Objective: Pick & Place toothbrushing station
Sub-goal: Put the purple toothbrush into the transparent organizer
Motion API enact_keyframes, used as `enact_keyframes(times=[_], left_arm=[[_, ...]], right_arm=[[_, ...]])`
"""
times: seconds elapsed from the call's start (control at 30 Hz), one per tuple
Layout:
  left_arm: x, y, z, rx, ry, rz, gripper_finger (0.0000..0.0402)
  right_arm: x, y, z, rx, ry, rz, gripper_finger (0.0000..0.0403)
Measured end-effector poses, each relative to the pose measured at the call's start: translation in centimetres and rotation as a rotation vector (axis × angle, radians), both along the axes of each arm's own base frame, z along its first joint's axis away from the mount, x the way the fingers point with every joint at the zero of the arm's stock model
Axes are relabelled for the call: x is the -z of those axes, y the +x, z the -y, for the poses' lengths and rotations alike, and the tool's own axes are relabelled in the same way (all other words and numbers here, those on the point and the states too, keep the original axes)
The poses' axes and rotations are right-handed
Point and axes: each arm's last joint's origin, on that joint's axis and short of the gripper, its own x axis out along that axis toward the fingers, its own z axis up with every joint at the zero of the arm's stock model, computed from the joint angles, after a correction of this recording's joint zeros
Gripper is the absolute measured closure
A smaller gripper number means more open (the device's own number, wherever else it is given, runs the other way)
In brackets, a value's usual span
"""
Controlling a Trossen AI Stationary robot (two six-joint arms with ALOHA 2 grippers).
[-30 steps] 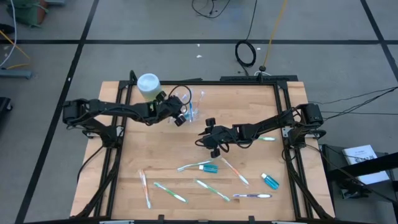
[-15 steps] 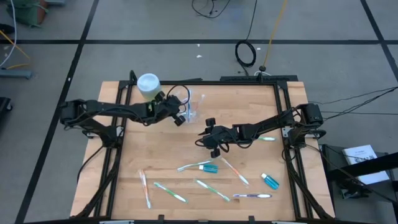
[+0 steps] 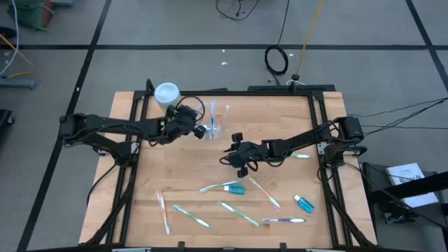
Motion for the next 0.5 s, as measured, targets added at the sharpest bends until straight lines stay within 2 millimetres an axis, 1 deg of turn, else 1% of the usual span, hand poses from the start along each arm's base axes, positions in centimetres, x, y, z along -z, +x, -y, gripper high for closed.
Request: enact_keyframes(times=[0.13,0.23,0.3,0.37,0.5], left_arm=[[0.7,0.5,0.6,-0.038,0.036,-0.015,0.0390],[0.7,0.5,0.8,-0.047,0.055,-0.015,0.0396],[0.4,0.6,0.8,-0.024,0.106,-0.049,0.0392],[-0.5,0.5,0.7,0.032,0.136,-0.049,0.0389],[-4.2,-0.6,0.8,0.188,0.162,0.107,0.0396]], right_arm=[[0.0,0.0,0.0,0.000,0.000,0.000,0.0268],[0.0,0.0,0.0,0.000,0.000,-0.005,0.0268],[0.1,0.0,0.0,0.000,0.000,-0.007,0.0268],[0.1,0.0,0.0,0.000,0.000,-0.007,0.0268],[0.1,0.0,0.0,0.001,0.000,-0.007,0.0268]])
